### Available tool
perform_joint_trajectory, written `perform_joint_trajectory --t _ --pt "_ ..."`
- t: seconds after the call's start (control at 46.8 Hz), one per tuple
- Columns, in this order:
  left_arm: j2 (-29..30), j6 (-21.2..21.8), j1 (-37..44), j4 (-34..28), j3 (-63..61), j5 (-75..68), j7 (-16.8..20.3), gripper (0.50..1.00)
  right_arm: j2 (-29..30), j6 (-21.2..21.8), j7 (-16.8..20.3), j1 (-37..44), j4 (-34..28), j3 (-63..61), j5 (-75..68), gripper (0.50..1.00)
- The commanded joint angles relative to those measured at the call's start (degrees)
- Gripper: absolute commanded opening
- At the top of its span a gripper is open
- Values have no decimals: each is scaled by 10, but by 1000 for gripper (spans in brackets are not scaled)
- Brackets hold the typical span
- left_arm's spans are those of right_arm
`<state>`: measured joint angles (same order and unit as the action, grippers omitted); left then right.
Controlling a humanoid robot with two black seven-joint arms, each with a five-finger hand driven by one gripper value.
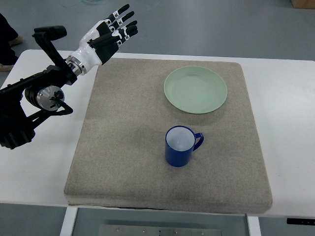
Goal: Place cup left of plate with left hand
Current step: 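Swing the left hand out over the pad toward the blue mug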
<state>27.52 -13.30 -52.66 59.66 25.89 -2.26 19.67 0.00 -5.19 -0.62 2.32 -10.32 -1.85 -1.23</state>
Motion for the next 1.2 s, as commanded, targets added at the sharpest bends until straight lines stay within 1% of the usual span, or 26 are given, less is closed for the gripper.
perform_joint_trajectory --t 0.0,0.171,0.32,0.598,0.747,0.982,1.174 --pt "37 -29 0 39 -22 -11 0 994 0 0 0 0 0 0 0 934" --pt "103 -130 4 73 -29 -87 0 994 0 0 0 0 -1 0 0 934" --pt "133 -217 9 73 -28 -167 1 994 0 0 0 0 -1 0 0 934" --pt "139 -217 23 73 -29 -223 1 994 0 0 0 0 -1 0 0 934" --pt "128 -217 29 74 -29 -260 1 994 0 0 0 0 -1 0 0 934" --pt "89 -217 48 75 -29 -329 1 994 0 0 0 0 0 0 0 934" --pt "62 -217 52 74 -41 -345 1 994 0 0 0 0 0 0 0 934"
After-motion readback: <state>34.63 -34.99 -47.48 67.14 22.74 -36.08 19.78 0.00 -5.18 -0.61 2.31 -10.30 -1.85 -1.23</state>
